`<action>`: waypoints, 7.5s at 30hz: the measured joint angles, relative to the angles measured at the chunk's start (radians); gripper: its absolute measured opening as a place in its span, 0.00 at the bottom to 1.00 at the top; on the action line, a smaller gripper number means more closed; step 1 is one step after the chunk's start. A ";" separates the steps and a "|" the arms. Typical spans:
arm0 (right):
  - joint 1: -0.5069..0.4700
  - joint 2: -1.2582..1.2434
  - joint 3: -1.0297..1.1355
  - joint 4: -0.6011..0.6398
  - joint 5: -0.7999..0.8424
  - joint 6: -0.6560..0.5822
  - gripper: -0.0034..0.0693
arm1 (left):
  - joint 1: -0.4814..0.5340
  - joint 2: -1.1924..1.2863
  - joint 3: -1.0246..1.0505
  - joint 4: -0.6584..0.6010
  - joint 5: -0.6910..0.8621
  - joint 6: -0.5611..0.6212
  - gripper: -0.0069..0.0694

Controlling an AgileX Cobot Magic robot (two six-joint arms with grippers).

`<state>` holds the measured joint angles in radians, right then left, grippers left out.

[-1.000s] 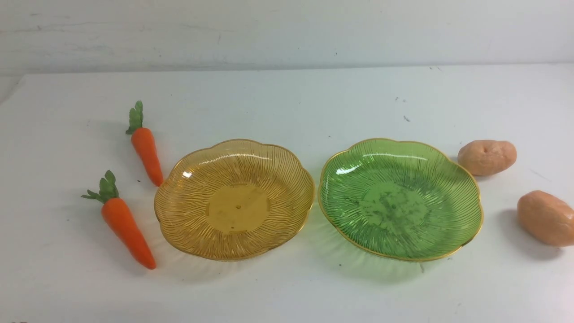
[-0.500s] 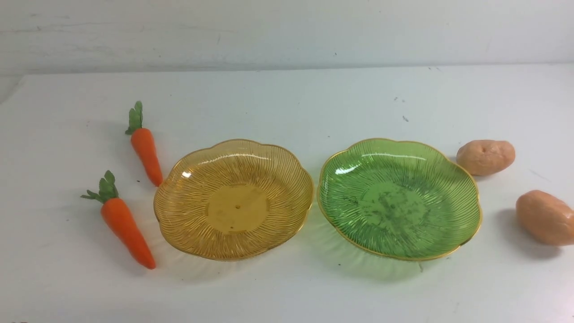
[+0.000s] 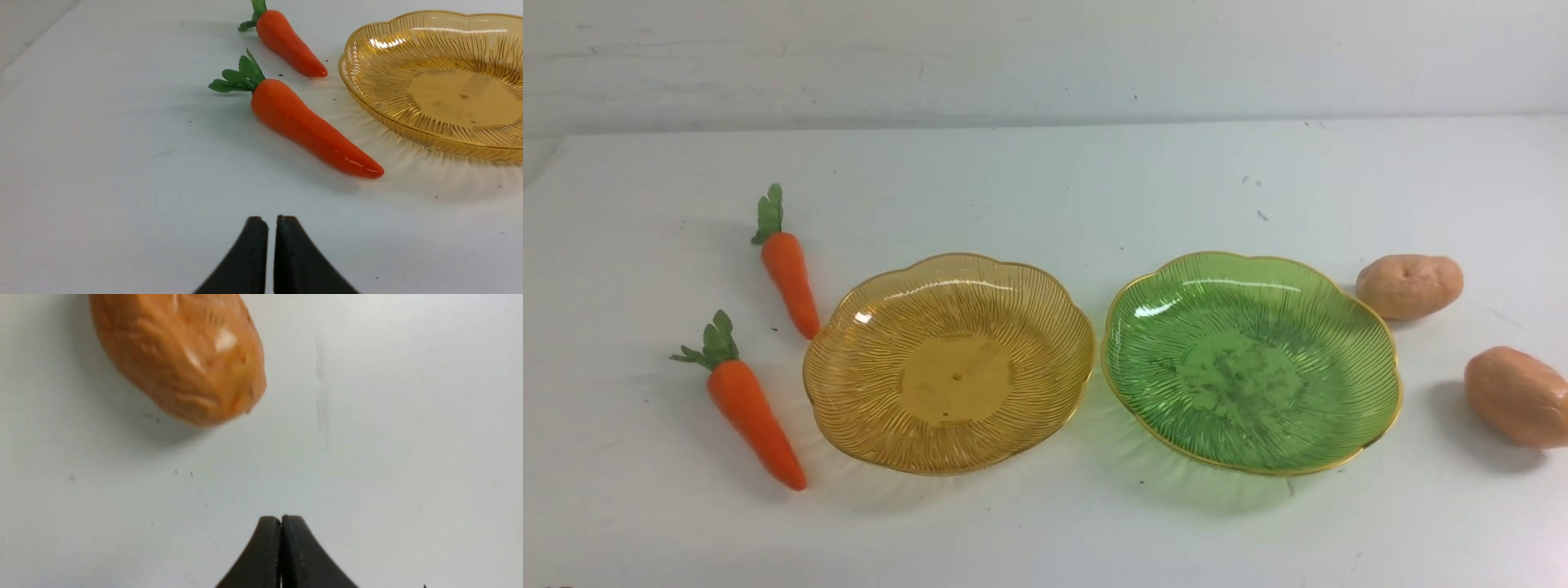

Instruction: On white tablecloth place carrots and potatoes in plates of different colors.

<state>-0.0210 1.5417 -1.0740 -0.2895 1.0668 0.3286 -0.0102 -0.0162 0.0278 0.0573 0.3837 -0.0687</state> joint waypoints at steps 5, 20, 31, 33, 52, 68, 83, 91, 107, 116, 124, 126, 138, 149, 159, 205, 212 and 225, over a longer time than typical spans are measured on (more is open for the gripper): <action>0.000 0.079 -0.118 0.017 0.003 -0.027 0.12 | 0.000 0.000 0.000 0.000 0.000 0.000 0.11; 0.000 0.299 -0.128 0.011 -0.149 -0.134 1.00 | 0.000 0.000 0.000 0.000 0.000 0.000 0.11; -0.001 0.374 -0.140 0.021 -0.135 -0.213 0.86 | 0.000 0.000 0.000 0.000 0.000 0.000 0.11; -0.001 0.374 -0.154 0.035 -0.113 -0.222 0.86 | 0.000 0.000 0.000 0.000 0.000 0.000 0.11; 0.086 0.212 -0.487 0.505 0.168 -0.334 0.86 | 0.000 0.000 0.000 0.000 0.000 0.000 0.11; 0.365 0.404 -0.487 0.370 0.050 -0.384 0.96 | 0.000 0.000 0.000 0.000 0.000 0.000 0.11; 0.285 0.406 -0.646 0.192 0.138 -0.372 0.78 | 0.000 0.000 0.000 0.000 0.000 0.000 0.11; 0.096 0.414 -0.681 0.197 0.081 -0.153 0.17 | 0.000 0.000 0.000 0.000 0.000 0.000 0.11; -0.013 0.556 -0.684 0.316 -0.023 0.232 0.42 | 0.000 0.000 0.000 0.000 0.000 0.000 0.11; -0.013 0.648 -0.684 0.410 -0.047 0.472 0.97 | 0.000 0.000 0.000 0.000 0.000 0.000 0.11; -0.013 0.707 -0.686 0.410 -0.116 0.533 0.99 | 0.000 0.000 0.000 0.000 0.000 0.000 0.11; -0.013 0.716 -0.686 0.410 -0.113 0.525 0.95 | 0.000 0.000 0.000 0.000 0.000 0.000 0.11; -0.053 0.695 -1.029 0.548 0.147 -0.061 0.74 | 0.000 0.000 0.000 0.000 0.000 0.000 0.11; 0.178 0.541 -0.695 0.497 0.175 -0.360 0.74 | 0.000 0.000 0.000 0.000 0.000 0.000 0.11; 0.272 0.541 -0.687 0.238 0.174 -0.329 0.92 | 0.000 0.000 0.000 0.000 0.000 0.000 0.11; 0.284 -0.574 0.251 0.311 -0.306 -0.341 0.03 | 0.000 0.515 -0.440 -0.406 0.413 -0.233 0.11; 0.284 -0.574 0.251 0.311 -0.300 -0.341 0.03 | 0.000 1.089 -0.756 0.061 0.540 -0.464 0.24; 0.284 -0.574 0.251 0.311 -0.300 -0.341 0.03 | 0.000 1.521 -0.953 0.061 0.283 -0.518 0.83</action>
<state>0.2626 0.9673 -0.8226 0.0219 0.7671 -0.0121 -0.0102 1.5050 -0.9250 0.1185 0.6668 -0.5870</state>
